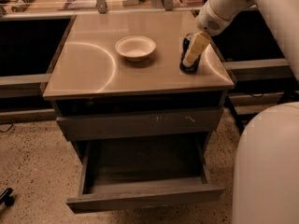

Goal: Place pepsi can into middle drawer

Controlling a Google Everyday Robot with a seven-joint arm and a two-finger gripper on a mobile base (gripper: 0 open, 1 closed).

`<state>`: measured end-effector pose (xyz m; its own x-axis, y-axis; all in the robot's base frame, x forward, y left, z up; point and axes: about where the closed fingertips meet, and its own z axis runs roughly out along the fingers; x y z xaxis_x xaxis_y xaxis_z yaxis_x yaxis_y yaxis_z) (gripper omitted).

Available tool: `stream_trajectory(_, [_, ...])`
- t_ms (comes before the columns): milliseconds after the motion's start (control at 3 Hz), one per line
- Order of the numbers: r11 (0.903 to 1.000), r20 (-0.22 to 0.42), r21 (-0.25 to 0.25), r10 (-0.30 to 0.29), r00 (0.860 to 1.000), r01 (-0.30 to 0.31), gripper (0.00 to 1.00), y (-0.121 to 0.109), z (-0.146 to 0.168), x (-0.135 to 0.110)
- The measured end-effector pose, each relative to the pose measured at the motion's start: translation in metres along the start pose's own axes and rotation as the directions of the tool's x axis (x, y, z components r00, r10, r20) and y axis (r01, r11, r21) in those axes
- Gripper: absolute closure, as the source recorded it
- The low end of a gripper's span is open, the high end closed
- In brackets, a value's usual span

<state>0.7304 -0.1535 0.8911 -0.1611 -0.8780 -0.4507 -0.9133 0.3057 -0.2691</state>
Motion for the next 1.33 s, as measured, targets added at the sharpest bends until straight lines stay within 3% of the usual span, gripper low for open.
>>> stream_trajectory(1333, [1.0, 0.0, 0.0, 0.0, 1.0, 0.0, 0.89, 0.0, 0.0001, 0.0])
